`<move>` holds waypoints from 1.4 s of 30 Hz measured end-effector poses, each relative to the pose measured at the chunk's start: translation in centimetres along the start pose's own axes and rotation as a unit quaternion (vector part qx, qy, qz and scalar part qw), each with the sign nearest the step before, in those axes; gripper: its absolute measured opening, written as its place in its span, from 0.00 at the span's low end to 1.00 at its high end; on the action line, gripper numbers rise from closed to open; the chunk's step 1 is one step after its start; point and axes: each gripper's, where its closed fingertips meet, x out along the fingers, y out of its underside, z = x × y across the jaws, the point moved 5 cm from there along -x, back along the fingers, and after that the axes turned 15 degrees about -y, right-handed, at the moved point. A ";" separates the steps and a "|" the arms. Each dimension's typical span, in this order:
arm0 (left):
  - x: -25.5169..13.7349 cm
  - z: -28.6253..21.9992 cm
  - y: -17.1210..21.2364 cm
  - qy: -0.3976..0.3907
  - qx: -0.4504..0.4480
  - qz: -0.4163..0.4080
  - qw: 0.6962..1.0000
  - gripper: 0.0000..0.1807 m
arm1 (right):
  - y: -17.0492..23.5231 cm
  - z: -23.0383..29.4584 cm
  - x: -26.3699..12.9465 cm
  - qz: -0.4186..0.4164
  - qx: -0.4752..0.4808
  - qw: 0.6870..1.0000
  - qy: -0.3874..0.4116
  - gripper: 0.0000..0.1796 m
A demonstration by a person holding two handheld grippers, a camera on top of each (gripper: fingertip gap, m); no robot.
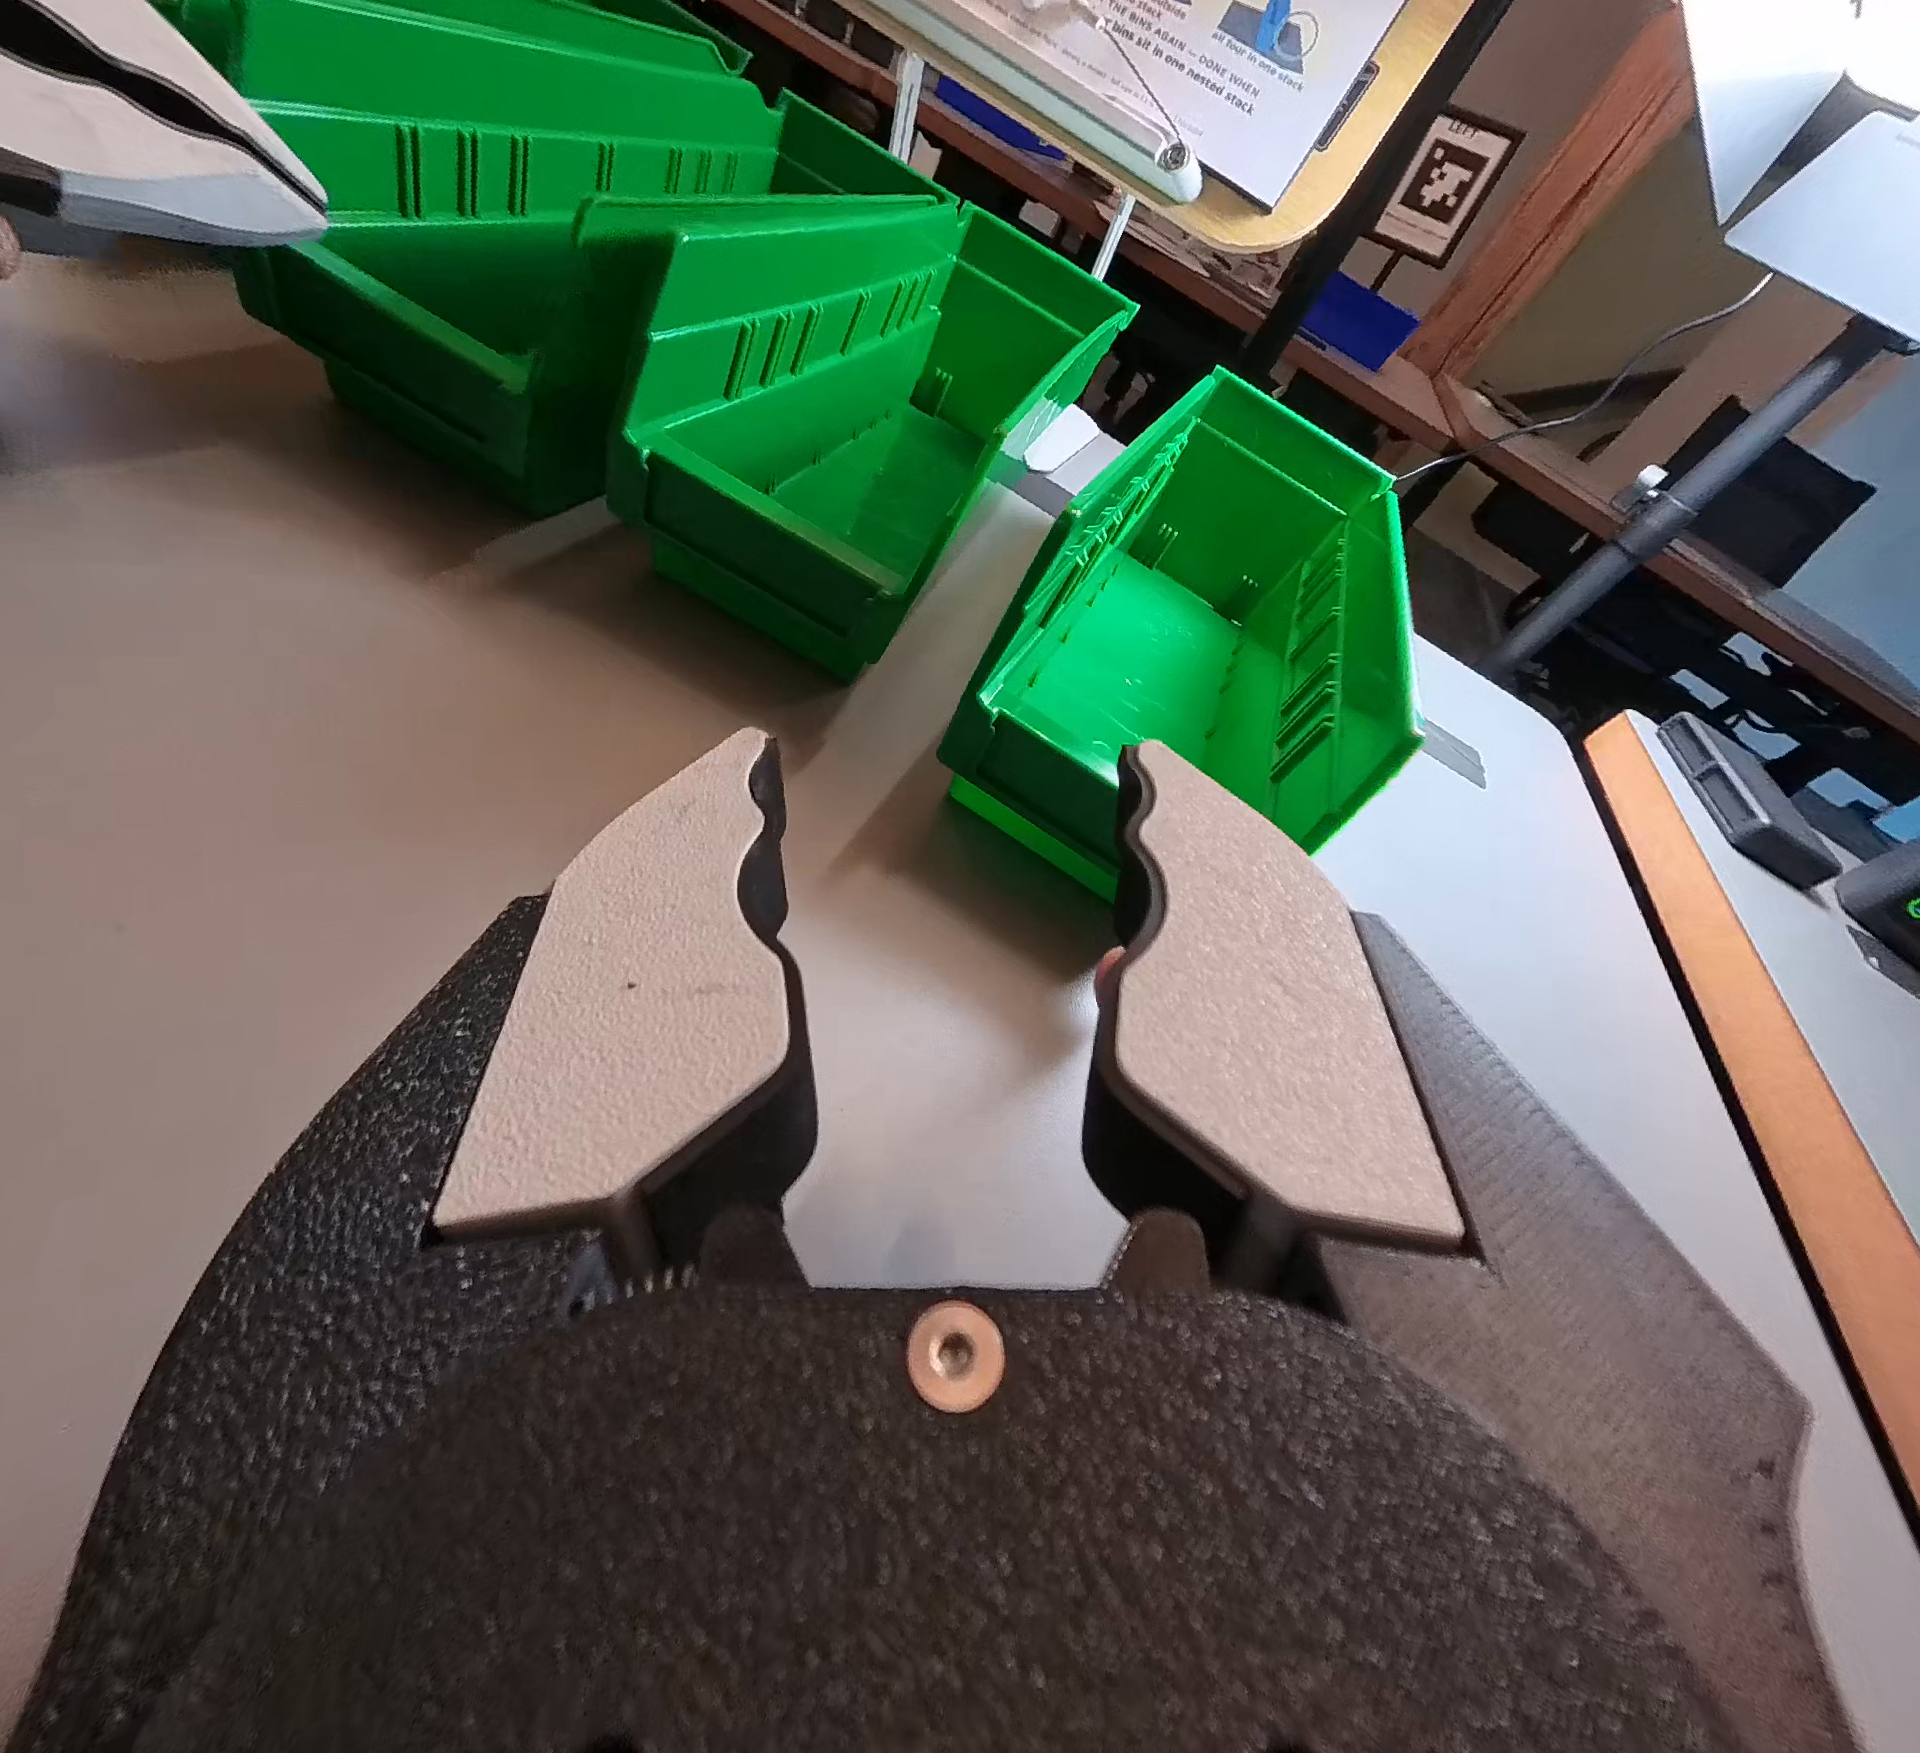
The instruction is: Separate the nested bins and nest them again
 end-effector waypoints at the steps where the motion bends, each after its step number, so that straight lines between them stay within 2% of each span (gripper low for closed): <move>1: 0.0 0.3 0.3 -0.004 -0.007 0.006 1.000 0.00 | 0.0 0.0 0.0 -0.002 0.002 1.000 0.000 0.34; 8: 0.0 1.1 0.7 -0.006 -0.027 0.018 0.999 0.01 | 0.0 0.1 0.0 -0.001 -0.005 1.000 -0.001 0.34; 14: -0.6 1.0 0.4 0.006 -0.044 0.006 0.999 0.08 | -0.1 -0.1 -0.1 -0.008 0.004 1.000 0.002 0.34; 19: -1.6 1.2 0.2 0.013 -0.050 -0.002 0.999 0.09 | -0.2 0.2 0.4 0.003 -0.014 1.000 -0.010 0.33; 23: -1.3 0.3 -0.3 0.028 0.027 -0.006 0.999 0.15 | -1.0 2.7 4.0 0.062 -0.121 0.984 -0.117 0.34; 26: -0.6 -1.0 -0.8 0.072 0.092 0.026 0.993 0.28 | -2.7 4.2 7.6 0.116 -0.267 0.946 -0.140 0.36; 29: 0.3 -1.2 -1.7 0.072 0.165 0.028 0.983 0.30 | -3.5 4.6 11.1 0.184 -0.340 0.907 -0.168 0.37; 32: 1.3 -1.7 -2.2 0.094 0.193 0.052 0.975 0.31 | -2.7 3.6 13.8 0.254 -0.353 0.881 -0.185 0.35; 34: 2.1 -2.0 -1.9 0.109 0.204 0.072 0.970 0.30 | -1.9 3.5 14.9 0.273 -0.338 0.878 -0.200 0.31; 38: 3.2 -2.2 -1.1 0.122 0.186 0.096 0.970 0.25 | -1.9 2.8 15.8 0.240 -0.309 0.901 -0.190 0.19; 40: 3.3 -2.4 -0.8 0.125 0.171 0.098 0.972 0.19 | -1.8 2.8 15.6 0.234 -0.280 0.909 -0.201 0.19; 42: 3.4 -2.4 -0.6 0.119 0.162 0.092 0.975 0.18 | -1.8 3.0 15.2 0.233 -0.277 0.910 -0.200 0.19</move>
